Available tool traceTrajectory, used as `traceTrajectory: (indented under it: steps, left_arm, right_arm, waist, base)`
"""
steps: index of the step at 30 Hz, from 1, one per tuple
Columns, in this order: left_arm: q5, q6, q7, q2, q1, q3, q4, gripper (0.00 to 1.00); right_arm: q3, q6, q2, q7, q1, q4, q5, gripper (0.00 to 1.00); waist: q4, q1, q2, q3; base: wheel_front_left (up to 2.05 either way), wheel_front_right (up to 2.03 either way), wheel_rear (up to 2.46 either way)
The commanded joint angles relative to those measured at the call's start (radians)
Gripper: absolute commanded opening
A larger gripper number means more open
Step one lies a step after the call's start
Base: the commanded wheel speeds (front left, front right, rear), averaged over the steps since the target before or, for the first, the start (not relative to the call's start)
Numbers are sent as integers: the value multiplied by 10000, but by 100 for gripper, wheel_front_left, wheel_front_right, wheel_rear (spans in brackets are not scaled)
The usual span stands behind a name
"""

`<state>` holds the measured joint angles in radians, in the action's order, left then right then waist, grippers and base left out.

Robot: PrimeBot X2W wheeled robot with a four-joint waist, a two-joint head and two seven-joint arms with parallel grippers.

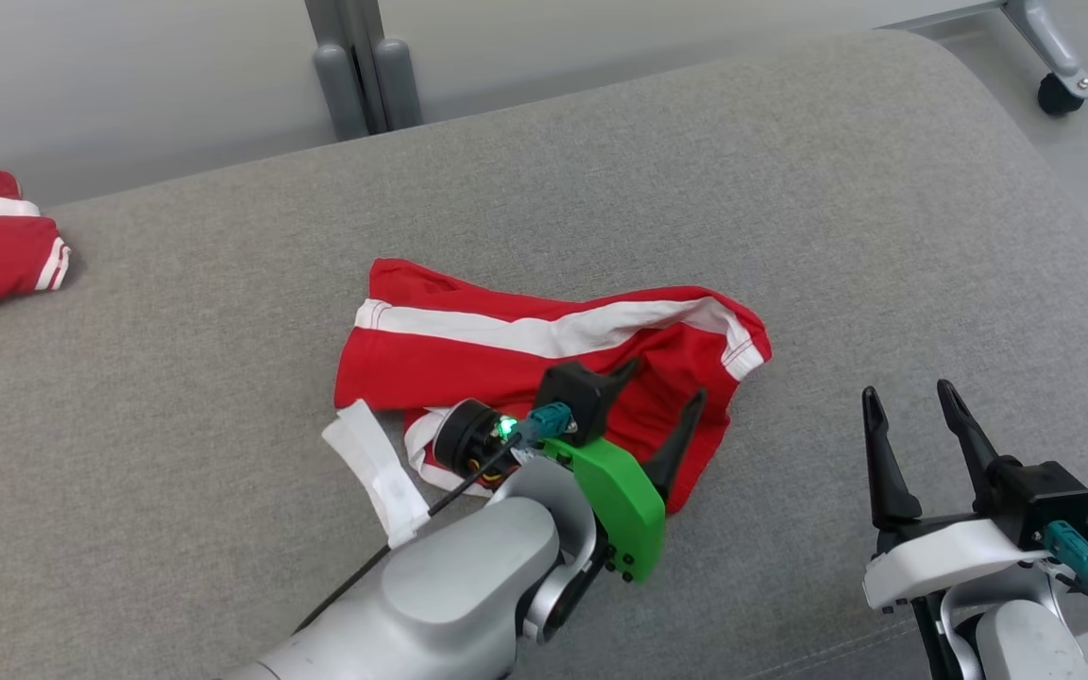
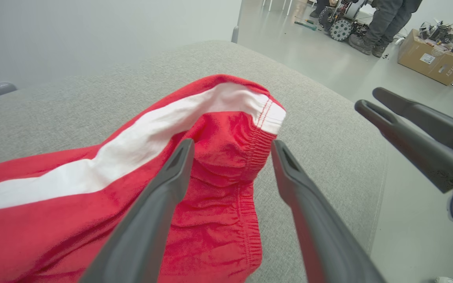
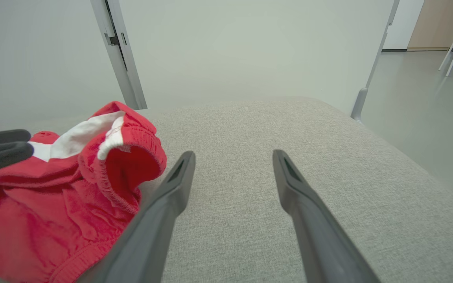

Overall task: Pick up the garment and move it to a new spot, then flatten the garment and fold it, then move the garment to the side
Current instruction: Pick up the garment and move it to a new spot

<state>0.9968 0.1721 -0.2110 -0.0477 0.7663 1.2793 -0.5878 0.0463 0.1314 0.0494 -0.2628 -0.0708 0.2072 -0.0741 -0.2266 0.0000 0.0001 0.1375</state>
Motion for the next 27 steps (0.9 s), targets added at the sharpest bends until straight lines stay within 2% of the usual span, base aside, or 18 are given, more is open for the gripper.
traceTrajectory:
  steps: [1, 8, 13, 18, 22, 27]
  left_arm:
    - [115, 110, -168, -55, 184, -113, -5, 100]
    - [107, 360, -533, -54, -218, -1082, -588, 100]
    - [-834, 485, -543, -563, -1231, -2708, -422, 100]
    - [-2031, 735, -547, -1156, -2738, -4435, 272, 100]
    - [-2795, 758, -548, -1472, -4033, -5693, 894, 100]
    - [-3592, 606, -547, -1437, -5375, -6991, 1667, 100]
  right_arm:
    - [60, -14, 18, -31, 107, -52, 74, 100]
    - [253, -14, 20, -31, 380, -117, 237, 100]
    - [378, -14, 18, -31, 548, -141, 320, 100]
    - [515, -14, 21, -31, 685, -120, 365, 100]
    - [558, -14, 20, -31, 710, -113, 338, 100]
    - [570, -14, 22, -31, 834, -60, 230, 100]
  waist:
    - [163, 0, -1, -221]
    - [601, 0, -1, -935]
    - [950, 0, -1, -1336]
    - [1299, 0, -1, -1619]
    - [1538, 0, -1, -1812]
    - [1798, 0, -1, -1984]
  base:
    - [0, 0, 0]
    - [0, 0, 0]
    - [0, 0, 0]
    - [0, 0, 0]
    - [0, 0, 0]
    - [0, 0, 0]
